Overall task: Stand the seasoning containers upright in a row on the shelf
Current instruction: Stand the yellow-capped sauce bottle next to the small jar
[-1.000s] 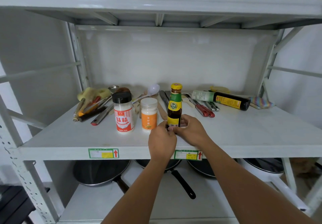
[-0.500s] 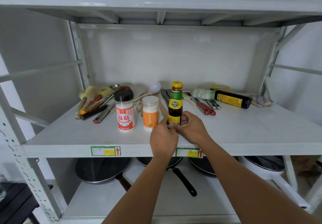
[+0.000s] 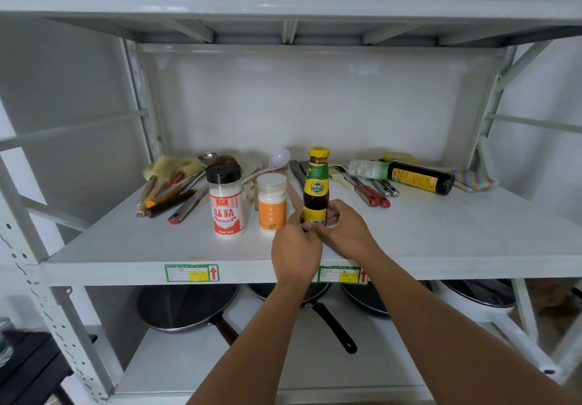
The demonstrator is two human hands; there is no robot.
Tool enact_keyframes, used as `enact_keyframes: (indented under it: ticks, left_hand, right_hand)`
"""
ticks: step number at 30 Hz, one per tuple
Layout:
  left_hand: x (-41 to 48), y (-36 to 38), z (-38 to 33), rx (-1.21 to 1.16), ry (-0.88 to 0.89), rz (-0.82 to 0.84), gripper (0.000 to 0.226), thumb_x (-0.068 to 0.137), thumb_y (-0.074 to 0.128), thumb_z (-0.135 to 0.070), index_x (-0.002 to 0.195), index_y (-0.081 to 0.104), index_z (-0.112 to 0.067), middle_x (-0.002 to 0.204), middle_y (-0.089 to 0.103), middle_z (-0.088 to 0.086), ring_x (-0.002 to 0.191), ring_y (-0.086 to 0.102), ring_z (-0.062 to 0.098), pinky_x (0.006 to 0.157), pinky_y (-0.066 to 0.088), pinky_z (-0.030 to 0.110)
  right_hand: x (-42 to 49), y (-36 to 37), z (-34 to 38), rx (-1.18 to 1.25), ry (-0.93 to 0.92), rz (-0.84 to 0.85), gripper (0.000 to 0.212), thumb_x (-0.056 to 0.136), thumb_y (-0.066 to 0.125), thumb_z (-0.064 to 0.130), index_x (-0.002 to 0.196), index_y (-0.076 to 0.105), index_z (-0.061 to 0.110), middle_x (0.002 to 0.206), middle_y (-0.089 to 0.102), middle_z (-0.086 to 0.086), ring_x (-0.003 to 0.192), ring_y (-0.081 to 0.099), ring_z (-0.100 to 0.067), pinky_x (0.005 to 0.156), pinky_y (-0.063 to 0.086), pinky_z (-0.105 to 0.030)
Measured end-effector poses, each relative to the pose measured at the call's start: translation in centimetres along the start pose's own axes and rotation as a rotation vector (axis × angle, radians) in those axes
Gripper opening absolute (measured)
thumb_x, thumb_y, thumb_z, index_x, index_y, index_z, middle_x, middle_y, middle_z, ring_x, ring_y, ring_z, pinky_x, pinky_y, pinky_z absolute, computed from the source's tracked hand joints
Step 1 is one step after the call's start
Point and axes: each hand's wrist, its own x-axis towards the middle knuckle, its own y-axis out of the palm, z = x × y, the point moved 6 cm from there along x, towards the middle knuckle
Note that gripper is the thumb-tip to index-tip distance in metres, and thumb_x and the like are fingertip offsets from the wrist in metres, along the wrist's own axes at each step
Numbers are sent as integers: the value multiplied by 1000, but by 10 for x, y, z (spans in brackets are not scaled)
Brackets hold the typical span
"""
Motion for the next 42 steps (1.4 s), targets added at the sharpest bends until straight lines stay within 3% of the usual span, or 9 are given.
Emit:
enact_keyframes:
  ticks: [5, 9, 14, 20, 24, 30, 32, 37, 42]
  left_hand:
    - [2, 1, 1, 11, 7, 13, 33, 104, 55, -19, 136, 62, -16, 120, 73, 2, 86, 52, 5, 63, 33, 9]
    - [3, 3, 2, 9, 6, 19, 31, 102, 57, -17, 133, 64, -16, 116, 74, 3, 83, 53, 8, 62, 34, 11]
    - [3, 1, 1, -18, -1, 22, 31, 101, 58, -16, 132, 64, -15, 118, 73, 4, 84, 52, 8, 70, 39, 18]
    - [1, -2, 0, -24, 13, -1, 33, 102, 56, -13, 135, 63, -13, 118, 73, 7, 84, 50, 6, 61, 29, 4]
    - [2, -2, 1, -41, -4, 18, 32, 100, 58, -12, 131, 65, -12, 118, 73, 5, 85, 53, 8, 63, 34, 9]
    - [3, 0, 4, -54, -17, 22, 28, 96, 61, -9, 123, 68, -13, 111, 74, 4, 83, 54, 10, 62, 37, 11]
    - [3, 0, 3, -55, -16, 21, 26, 97, 61, -10, 121, 68, -13, 111, 74, 5, 83, 54, 9, 64, 39, 16]
    - [2, -1, 3, -32, -3, -1, 30, 101, 58, -13, 130, 65, -13, 117, 73, 4, 87, 52, 5, 63, 29, 3]
    - [2, 0, 3, -12, 5, -6, 27, 100, 58, -12, 126, 67, -14, 115, 73, 3, 85, 53, 6, 63, 30, 4]
  right_hand:
    - [-3, -2, 2, -5, -4, 5, 47, 78, 87, 44, 114, 64, 25, 95, 70, 17, 86, 65, 2, 72, 48, -20]
    - [-2, -2, 1, -17, -20, 25, 43, 82, 85, 42, 116, 65, 25, 96, 68, 17, 88, 63, 3, 69, 42, -18]
    - [1, 2, 2, -106, -71, 35, 39, 89, 76, 39, 122, 67, 21, 108, 69, -1, 99, 65, -16, 71, 42, -21]
    - [2, 1, 0, -67, -42, -24, 53, 79, 84, 49, 121, 62, 24, 108, 63, 3, 92, 60, -6, 70, 43, -22]
    - [0, 1, 0, -69, -56, -15, 43, 85, 82, 39, 119, 62, 21, 105, 65, 4, 89, 59, -6, 69, 41, -22]
    - [2, 3, -1, -108, -83, 30, 41, 92, 74, 36, 128, 64, 19, 112, 68, -3, 103, 64, -19, 78, 44, -30]
    - [2, 4, 0, -110, -86, 39, 40, 93, 73, 35, 128, 65, 19, 114, 68, -3, 105, 63, -19, 77, 42, -29]
    - [1, 4, 3, -99, -84, -1, 46, 83, 82, 45, 120, 66, 23, 109, 58, 0, 97, 60, -13, 71, 40, -17]
    - [-1, 4, 2, -93, -85, -9, 48, 82, 84, 40, 120, 63, 21, 105, 63, 1, 92, 58, -11, 67, 37, -16]
